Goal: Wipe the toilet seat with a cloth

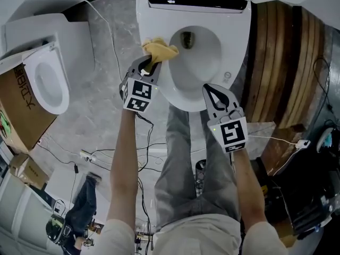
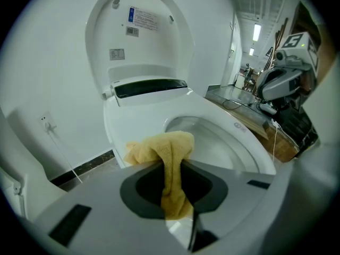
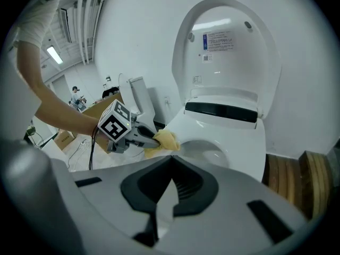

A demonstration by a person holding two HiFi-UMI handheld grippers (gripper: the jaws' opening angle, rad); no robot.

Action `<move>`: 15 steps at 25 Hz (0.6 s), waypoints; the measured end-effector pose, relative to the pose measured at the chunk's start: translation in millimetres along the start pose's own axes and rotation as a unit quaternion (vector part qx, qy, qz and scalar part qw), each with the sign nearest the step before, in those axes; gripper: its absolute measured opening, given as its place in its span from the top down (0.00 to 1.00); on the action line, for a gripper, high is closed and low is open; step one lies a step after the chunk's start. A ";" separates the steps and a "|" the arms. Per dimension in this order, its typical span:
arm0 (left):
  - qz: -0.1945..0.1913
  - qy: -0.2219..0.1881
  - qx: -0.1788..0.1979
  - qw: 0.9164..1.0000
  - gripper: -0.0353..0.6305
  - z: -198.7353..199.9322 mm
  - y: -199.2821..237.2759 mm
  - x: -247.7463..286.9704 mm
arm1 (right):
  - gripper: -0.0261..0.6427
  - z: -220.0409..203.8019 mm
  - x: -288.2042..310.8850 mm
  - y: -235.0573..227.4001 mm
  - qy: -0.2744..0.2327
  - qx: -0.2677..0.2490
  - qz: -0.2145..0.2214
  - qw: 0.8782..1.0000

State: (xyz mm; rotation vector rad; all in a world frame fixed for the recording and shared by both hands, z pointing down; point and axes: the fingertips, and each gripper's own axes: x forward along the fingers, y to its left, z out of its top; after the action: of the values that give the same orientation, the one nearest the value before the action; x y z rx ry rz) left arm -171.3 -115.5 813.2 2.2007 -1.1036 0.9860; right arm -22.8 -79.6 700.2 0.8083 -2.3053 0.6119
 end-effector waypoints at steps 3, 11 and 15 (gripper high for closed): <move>0.007 0.003 -0.016 1.000 0.82 -9.0 -9.6 -5.2 | 0.95 -4.4 -4.8 2.7 0.002 -0.004 0.010 1.000; 0.026 0.001 -0.045 0.999 0.82 -28.1 -27.9 -15.2 | 0.95 -17.5 -12.6 8.5 0.008 -0.021 0.035 0.999; 0.036 0.006 -0.063 0.997 0.82 -38.3 -41.7 -20.2 | 0.95 -29.2 -19.1 10.5 0.015 -0.031 0.051 0.998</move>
State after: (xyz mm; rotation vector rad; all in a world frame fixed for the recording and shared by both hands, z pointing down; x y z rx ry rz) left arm -160.0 -56.5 817.3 2.0655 -1.2140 0.9332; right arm -6.5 -47.4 705.6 0.6517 -2.3377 0.5905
